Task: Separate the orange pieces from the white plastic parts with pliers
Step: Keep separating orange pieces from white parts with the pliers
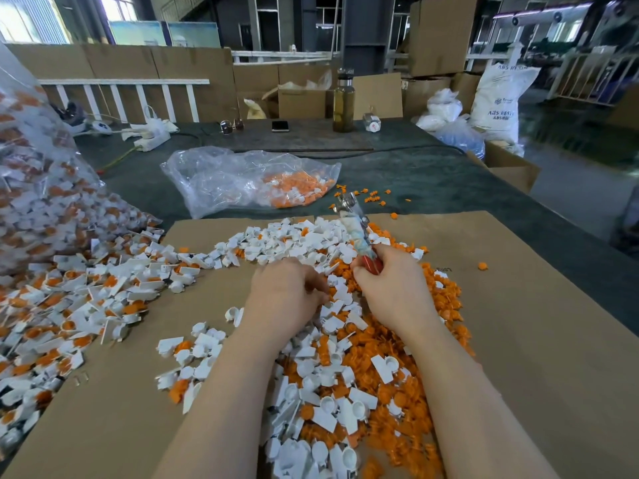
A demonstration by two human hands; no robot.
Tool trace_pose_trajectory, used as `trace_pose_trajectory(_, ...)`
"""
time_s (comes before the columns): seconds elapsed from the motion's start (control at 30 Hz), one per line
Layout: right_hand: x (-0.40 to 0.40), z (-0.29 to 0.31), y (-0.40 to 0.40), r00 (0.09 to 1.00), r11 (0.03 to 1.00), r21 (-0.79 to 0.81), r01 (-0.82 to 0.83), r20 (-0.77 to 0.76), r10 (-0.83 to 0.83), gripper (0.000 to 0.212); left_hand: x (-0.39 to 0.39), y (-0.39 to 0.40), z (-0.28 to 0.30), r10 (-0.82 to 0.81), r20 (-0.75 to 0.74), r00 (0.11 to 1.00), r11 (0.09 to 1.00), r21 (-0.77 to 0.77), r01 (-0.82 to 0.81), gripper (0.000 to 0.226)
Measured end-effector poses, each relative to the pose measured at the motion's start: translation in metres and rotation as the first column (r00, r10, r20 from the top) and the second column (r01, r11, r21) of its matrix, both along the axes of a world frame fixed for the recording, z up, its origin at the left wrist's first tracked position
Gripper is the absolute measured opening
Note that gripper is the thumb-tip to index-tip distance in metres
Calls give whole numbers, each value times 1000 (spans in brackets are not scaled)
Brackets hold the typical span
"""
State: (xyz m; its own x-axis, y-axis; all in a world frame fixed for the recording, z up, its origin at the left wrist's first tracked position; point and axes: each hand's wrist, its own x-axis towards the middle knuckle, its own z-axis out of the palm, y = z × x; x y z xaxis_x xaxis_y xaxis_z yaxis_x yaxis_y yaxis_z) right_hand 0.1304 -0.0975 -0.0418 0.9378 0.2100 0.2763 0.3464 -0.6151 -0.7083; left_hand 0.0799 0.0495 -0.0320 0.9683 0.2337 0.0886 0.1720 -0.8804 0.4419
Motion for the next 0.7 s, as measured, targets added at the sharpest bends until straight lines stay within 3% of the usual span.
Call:
trace_pose_trajectory(0.23, -1, -1, 0, 1000, 999, 9, -31, 3, 31, 26, 1, 0, -6, -8, 63, 998, 1000, -5, 8, 4)
trace_pose_trajectory(0.3, -1, 0, 1, 999, 998, 34, -48, 0, 49, 27, 0, 0, -5, 45, 119, 992, 984, -176, -23, 10)
trace_pose_trajectory(0.43, -4, 1, 1, 993, 984, 137, -113, -8, 115, 26, -6, 2, 0, 119, 199, 973, 853, -522, 2, 14)
trace_pose_trajectory(0.6, -7, 4, 1, 985, 963, 208, -171, -3, 175, 22, -8, 1, 6, 133, 183, 974, 698, -715, 40, 5)
trace_pose_trajectory(0.7, -7, 5, 1, 977, 949, 238, -209, -1, 215, 5, -7, 1, 7, 140, 187, 972, 672, -739, 46, 5)
